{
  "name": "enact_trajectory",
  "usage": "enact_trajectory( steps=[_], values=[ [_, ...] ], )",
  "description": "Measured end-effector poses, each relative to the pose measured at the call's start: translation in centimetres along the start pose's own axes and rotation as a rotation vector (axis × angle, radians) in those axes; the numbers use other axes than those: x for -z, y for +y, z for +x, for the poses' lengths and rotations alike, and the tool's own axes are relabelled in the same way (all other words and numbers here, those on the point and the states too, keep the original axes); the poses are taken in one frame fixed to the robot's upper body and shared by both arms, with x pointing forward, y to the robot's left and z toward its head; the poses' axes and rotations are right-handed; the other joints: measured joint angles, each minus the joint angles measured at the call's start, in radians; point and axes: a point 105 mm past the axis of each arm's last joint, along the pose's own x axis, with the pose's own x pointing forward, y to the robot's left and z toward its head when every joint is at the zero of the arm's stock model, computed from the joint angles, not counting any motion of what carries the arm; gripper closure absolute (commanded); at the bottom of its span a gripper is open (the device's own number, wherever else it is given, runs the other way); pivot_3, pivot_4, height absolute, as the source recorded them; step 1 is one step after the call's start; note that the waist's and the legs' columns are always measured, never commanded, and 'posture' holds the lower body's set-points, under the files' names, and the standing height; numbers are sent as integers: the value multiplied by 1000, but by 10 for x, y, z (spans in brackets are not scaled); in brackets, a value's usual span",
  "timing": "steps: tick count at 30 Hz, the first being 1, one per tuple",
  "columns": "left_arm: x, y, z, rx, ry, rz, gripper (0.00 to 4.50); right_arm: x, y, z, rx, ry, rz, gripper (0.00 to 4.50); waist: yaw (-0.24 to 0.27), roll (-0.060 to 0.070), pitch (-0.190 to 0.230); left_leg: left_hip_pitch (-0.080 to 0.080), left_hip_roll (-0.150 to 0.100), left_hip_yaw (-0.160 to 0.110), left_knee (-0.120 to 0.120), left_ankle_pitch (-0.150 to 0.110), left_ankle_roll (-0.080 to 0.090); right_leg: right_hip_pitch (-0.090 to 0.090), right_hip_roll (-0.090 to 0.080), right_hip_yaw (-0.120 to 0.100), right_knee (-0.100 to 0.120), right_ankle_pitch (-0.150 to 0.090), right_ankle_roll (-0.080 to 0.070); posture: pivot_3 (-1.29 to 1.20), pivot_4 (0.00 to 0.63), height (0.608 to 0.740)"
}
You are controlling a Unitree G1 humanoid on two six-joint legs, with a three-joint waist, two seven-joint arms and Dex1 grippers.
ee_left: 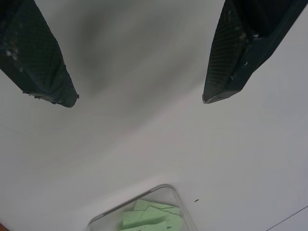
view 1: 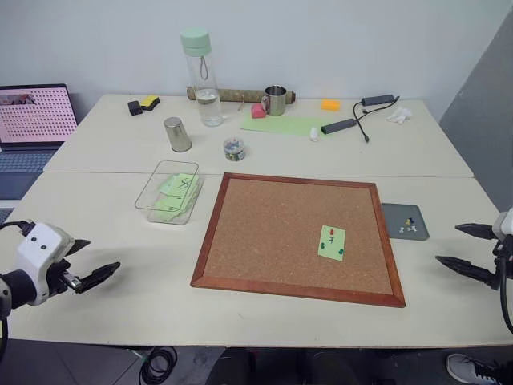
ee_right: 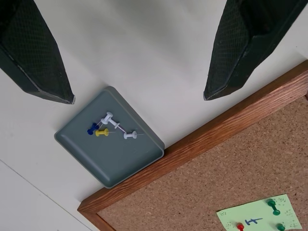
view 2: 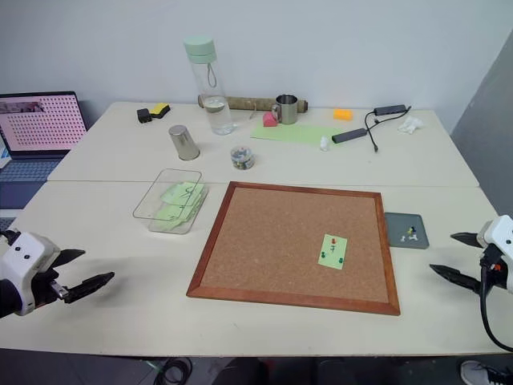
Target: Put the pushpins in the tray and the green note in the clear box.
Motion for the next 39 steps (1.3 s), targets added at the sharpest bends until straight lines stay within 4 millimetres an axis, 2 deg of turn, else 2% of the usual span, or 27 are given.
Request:
enact_trajectory(
  steps=[16,22,33,36,39],
  values=[
    [3,-3,-1,8,23,-14,62,-7,-4,6,11,-37,-64,2,0,0,0,0,0,0,0,0,0,0,0,0,0,0,0,0,150,740],
    [-5,4,2,-29,-6,4,62,-8,-2,10,-10,-44,-64,2,0,0,0,0,0,0,0,0,0,0,0,0,0,0,0,0,150,740],
    [-15,6,6,-29,-57,-9,62,-11,1,11,-36,-52,-38,2,0,0,0,0,0,0,0,0,0,0,0,0,0,0,0,0,150,740],
    [-22,3,9,-7,-86,-20,516,-14,4,12,-46,-60,-50,0,0,0,0,0,0,0,0,0,0,0,0,0,0,0,0,0,150,740],
    [-47,-10,19,64,-146,14,1143,-19,9,16,-63,-77,-50,0,3,0,0,0,0,0,1,0,0,0,0,0,1,0,0,0,150,740]
  ],
)
